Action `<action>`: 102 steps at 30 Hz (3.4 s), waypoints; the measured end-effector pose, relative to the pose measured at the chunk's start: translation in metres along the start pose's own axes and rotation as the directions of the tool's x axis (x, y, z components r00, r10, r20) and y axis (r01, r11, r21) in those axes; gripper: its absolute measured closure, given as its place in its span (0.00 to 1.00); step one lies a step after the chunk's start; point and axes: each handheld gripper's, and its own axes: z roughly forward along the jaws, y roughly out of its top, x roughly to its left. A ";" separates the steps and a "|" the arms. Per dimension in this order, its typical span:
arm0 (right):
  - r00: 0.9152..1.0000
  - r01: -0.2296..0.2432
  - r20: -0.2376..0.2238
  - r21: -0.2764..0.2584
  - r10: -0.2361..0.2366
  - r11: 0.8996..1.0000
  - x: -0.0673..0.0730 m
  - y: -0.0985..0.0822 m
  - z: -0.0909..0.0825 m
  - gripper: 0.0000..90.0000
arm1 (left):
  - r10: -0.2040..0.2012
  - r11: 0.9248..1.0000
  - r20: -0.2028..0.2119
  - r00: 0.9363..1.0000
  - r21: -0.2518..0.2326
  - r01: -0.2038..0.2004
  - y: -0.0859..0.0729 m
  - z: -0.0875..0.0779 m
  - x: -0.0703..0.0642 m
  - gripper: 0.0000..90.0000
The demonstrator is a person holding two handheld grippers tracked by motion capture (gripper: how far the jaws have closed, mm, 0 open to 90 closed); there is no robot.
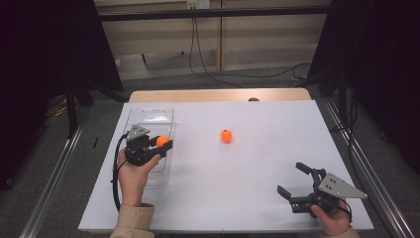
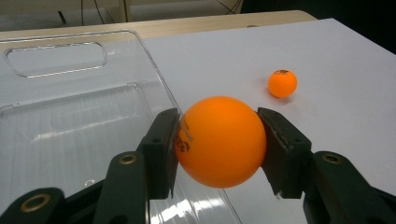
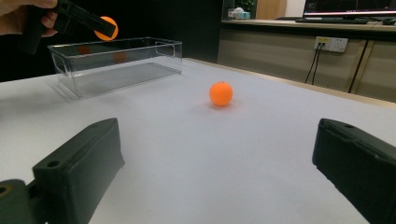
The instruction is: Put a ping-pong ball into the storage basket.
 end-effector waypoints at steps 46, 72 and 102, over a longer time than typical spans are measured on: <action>1.000 -0.003 -0.005 -0.002 0.003 1.000 0.000 0.000 -0.001 0.01 | -0.006 1.000 -0.086 0.996 0.014 0.007 -0.011 0.002 0.018 0.57; 1.000 -0.002 -0.001 -0.003 0.002 1.000 -0.001 0.000 -0.001 0.01 | -0.019 1.000 -0.114 0.993 0.020 0.021 -0.016 0.002 0.025 0.57; 1.000 -0.003 0.000 -0.005 0.003 1.000 -0.001 0.000 -0.002 0.01 | -0.033 0.998 -0.145 0.989 0.040 0.039 -0.022 0.003 0.033 0.57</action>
